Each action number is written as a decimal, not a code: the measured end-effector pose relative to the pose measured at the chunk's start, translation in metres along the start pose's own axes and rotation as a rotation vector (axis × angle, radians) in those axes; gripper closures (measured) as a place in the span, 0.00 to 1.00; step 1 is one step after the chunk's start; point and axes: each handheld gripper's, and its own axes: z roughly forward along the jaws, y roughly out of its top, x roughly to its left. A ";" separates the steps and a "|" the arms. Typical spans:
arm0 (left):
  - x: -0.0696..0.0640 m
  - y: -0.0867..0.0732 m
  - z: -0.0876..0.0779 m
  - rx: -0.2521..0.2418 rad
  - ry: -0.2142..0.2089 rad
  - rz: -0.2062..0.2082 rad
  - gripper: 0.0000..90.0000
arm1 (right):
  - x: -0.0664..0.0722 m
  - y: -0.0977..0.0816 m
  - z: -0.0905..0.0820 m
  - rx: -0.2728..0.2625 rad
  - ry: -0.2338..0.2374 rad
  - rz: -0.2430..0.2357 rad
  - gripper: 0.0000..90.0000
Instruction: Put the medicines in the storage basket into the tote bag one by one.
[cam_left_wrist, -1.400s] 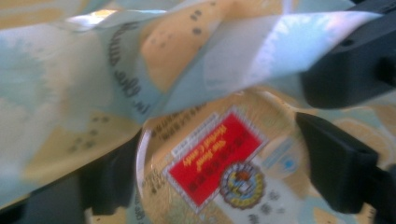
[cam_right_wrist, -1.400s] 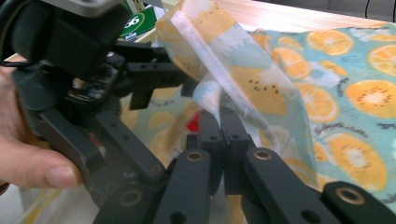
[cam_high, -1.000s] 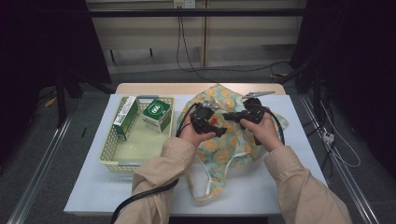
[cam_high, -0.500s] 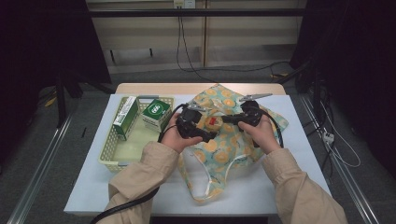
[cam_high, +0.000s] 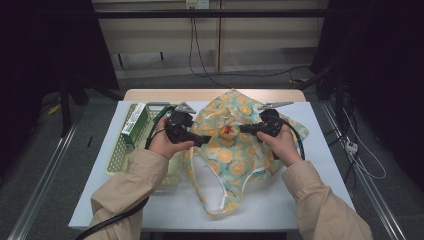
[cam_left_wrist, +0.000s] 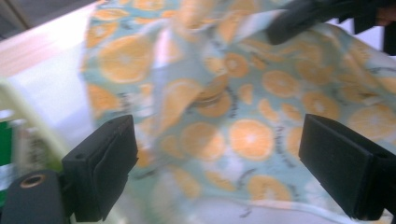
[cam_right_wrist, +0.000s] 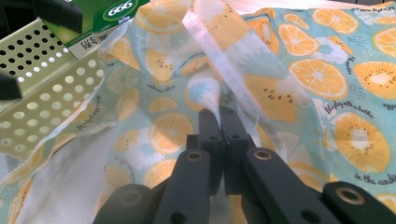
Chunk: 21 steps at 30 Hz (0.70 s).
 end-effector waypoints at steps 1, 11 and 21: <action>0.004 -0.002 -0.001 -0.003 0.006 -0.009 0.12 | 0.000 0.000 0.000 -0.001 0.000 0.001 1.00; 0.044 -0.018 -0.014 0.000 0.073 -0.052 0.10 | -0.001 -0.001 0.000 -0.002 0.005 0.002 1.00; 0.072 -0.028 -0.017 -0.010 0.143 -0.091 0.09 | -0.001 -0.001 -0.003 -0.007 0.010 0.000 1.00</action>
